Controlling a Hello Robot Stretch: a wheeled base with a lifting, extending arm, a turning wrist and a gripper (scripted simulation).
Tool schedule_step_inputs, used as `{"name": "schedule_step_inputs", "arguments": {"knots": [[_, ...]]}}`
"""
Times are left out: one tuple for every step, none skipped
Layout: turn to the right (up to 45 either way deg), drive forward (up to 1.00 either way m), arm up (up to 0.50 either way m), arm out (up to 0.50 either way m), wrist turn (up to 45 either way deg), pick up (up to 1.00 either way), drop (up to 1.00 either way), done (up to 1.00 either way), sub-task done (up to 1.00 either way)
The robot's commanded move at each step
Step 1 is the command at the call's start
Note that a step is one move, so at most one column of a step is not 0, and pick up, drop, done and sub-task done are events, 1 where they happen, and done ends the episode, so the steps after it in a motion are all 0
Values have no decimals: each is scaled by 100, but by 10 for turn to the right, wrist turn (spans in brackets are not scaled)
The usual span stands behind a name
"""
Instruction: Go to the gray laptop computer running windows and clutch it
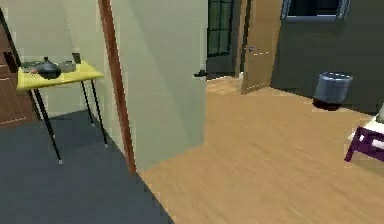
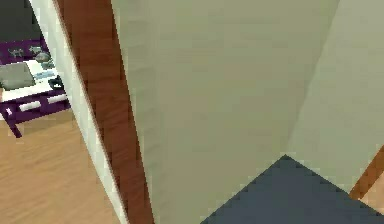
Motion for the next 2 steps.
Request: {"name": "schedule_step_inputs", "arguments": {"knots": [[0, 35, 0, 0, 0, 0, 0, 0, 0], [450, 0, 0, 0, 0, 0, 0, 0, 0]]}}
